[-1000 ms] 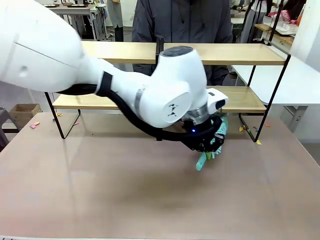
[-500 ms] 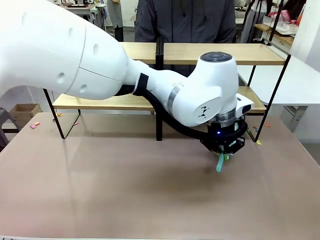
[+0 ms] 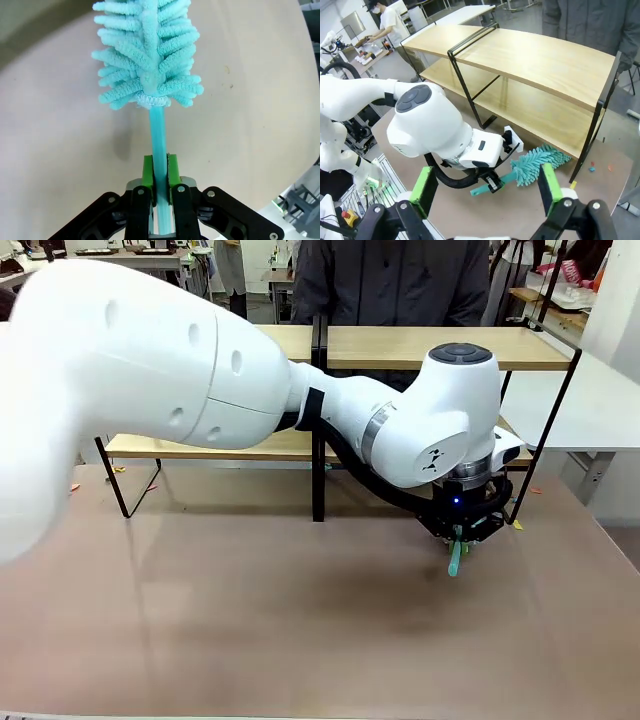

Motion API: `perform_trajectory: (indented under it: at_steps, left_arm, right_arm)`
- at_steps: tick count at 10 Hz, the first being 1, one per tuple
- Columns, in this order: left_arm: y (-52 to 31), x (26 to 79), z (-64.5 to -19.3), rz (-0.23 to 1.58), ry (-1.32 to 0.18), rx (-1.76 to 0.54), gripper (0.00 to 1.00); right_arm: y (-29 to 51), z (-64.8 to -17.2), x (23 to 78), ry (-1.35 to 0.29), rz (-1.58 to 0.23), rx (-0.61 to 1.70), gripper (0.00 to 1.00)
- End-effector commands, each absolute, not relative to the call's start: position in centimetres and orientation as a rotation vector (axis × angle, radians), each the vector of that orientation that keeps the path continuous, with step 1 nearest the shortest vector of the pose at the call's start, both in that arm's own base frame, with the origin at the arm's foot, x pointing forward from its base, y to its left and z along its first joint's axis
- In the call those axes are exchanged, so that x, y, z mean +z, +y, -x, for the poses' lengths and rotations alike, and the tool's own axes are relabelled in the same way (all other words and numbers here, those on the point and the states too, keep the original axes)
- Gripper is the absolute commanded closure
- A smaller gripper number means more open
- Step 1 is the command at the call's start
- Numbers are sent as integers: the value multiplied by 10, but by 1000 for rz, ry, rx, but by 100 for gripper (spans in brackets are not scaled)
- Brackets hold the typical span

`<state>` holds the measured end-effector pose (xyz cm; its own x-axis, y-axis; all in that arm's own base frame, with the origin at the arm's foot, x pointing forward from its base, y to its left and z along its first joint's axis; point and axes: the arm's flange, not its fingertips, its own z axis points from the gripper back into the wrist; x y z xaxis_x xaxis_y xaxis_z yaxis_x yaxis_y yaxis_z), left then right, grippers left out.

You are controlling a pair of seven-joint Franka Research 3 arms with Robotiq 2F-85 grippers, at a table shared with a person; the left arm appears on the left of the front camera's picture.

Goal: Clean the shelves.
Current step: Clean another randomly selected level of the Shelf with the Duster.

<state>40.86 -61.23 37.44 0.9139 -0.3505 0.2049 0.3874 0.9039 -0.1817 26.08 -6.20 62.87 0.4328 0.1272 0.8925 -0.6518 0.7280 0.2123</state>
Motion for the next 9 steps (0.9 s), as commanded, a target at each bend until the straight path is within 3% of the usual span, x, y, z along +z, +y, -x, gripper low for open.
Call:
perform_trajectory:
  at_steps: [1,5,9]
  left_arm:
    - [-632,378,-415,223,-176,-369,87]
    - [-639,391,-407,429,-50,-476,87]
    - [-615,408,-412,527,-110,-447,87]
  right_arm:
    - [-61,-261,628,-1015,-595,522,0]
    - [-61,-261,628,-1015,-595,522,0]
    - [-61,-261,628,-1015,-595,522,0]
